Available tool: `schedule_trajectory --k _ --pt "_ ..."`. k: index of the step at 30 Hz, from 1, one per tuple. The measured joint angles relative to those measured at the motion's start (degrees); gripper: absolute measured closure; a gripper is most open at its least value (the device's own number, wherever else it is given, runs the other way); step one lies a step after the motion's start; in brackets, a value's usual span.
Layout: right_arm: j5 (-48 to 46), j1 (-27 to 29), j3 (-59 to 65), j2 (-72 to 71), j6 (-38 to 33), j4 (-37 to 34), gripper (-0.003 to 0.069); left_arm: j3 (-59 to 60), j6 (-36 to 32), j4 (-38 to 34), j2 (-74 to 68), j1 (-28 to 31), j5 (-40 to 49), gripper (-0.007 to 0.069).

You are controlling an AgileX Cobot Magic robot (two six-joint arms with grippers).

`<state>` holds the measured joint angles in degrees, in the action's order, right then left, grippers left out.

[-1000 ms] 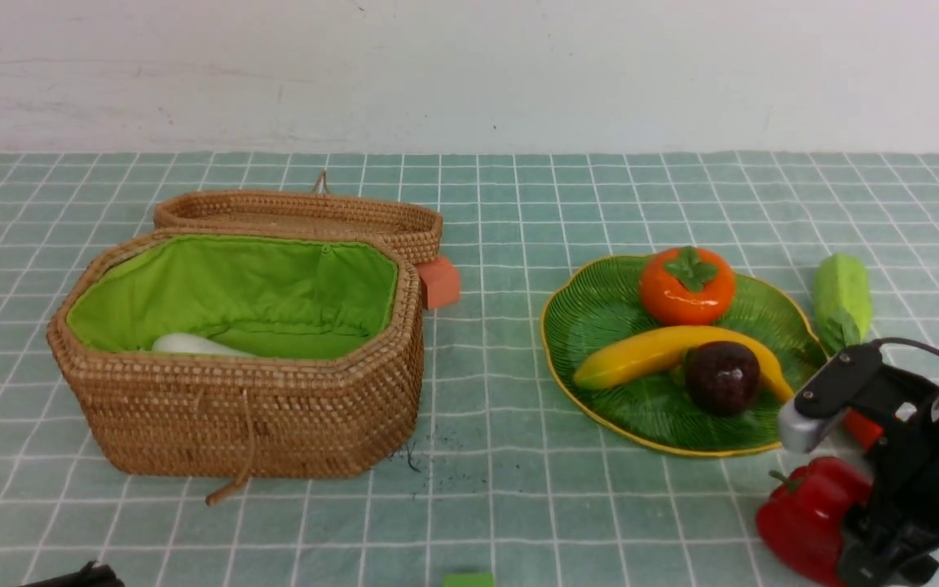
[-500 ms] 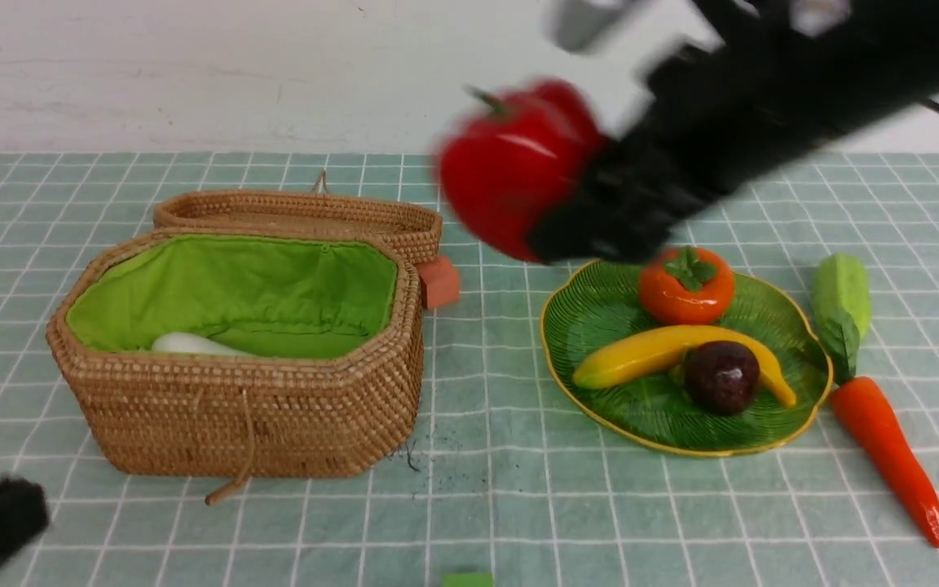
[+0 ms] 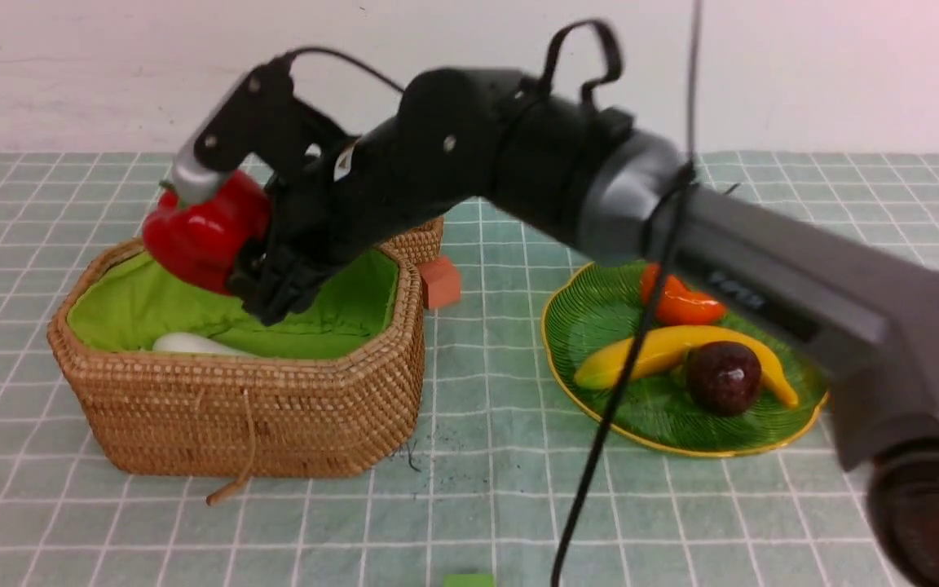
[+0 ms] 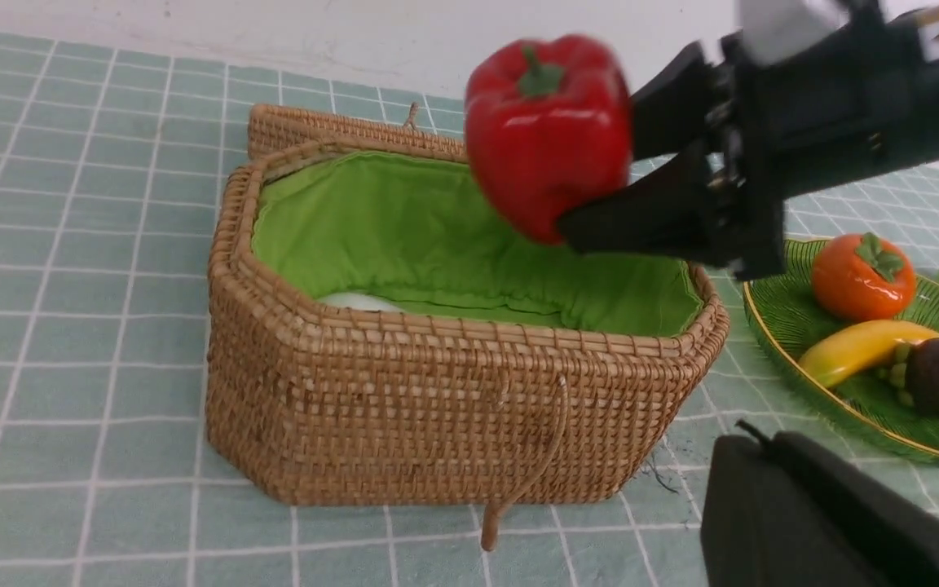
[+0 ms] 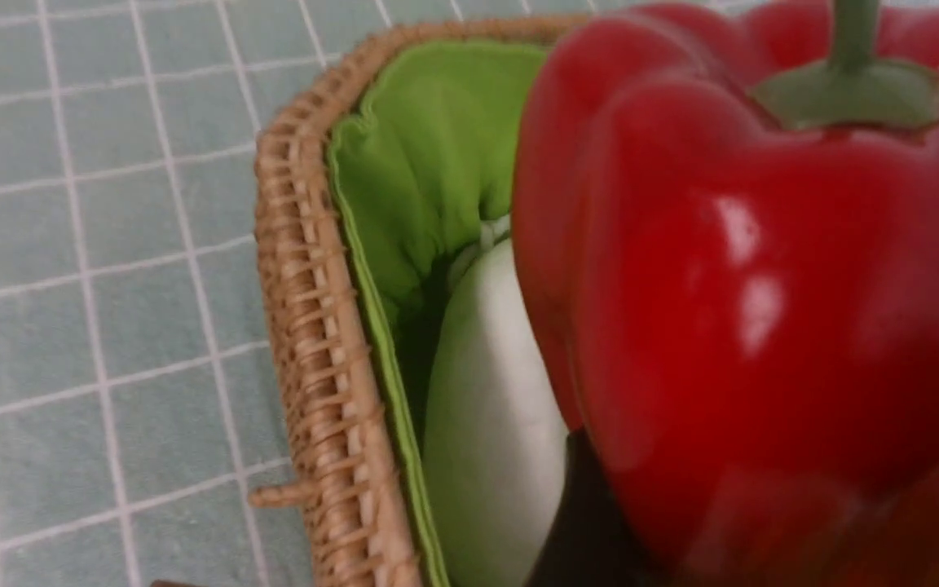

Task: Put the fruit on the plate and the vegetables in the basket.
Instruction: Grab a mountain bell pepper with your right arm and put it into the left basket, then use the right arm to grab a carrot and put it into the left basket

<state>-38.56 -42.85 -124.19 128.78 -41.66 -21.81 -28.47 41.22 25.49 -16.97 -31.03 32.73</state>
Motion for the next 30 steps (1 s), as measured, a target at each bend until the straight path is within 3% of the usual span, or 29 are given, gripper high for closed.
schedule_trajectory --k 2,5,7,10,14,18,22,26,28,30 --pt "-0.05 0.00 -0.29 0.50 0.48 0.24 0.0146 0.00 0.09 0.00 0.00 0.00 -0.20 0.0637" --pt "-0.49 0.00 -0.76 -0.07 3.46 1.74 0.0018 0.00 0.14 0.00 0.00 0.00 -2.17 0.0637" --pt "-1.68 0.00 -0.87 -0.92 5.36 3.32 -0.0013 0.00 0.14 0.00 0.00 0.00 -3.22 0.0637" --pt "-4.08 0.00 -0.87 -3.03 8.04 5.59 -0.0016 0.00 0.14 0.00 0.00 0.00 -3.70 0.0637" --pt "-12.08 0.00 -0.87 -8.28 13.51 10.63 0.0035 0.00 0.05 -0.74 0.00 0.00 -4.69 0.0637" --pt "-30.06 0.09 -1.23 -17.36 26.06 22.90 0.0232 0.00 -7.46 -9.83 -0.03 0.00 -7.08 0.0637" --pt "-32.87 1.97 1.29 -23.37 34.00 30.32 0.0452 0.00 -19.31 -22.26 -0.31 0.00 -7.64 0.0637" --pt "-32.91 7.21 11.35 -31.10 42.23 31.57 0.0656 0.00 -40.03 -38.63 -0.49 0.00 -6.54 0.0637" --pt "-32.91 9.95 16.24 -33.88 44.51 31.57 0.0671 0.00 -46.88 -43.94 -0.49 0.00 -5.70 0.0637" --pt "-32.82 18.67 29.22 -39.64 46.76 31.19 0.0665 0.00 -57.95 -53.30 -0.49 0.00 -4.55 0.0637"
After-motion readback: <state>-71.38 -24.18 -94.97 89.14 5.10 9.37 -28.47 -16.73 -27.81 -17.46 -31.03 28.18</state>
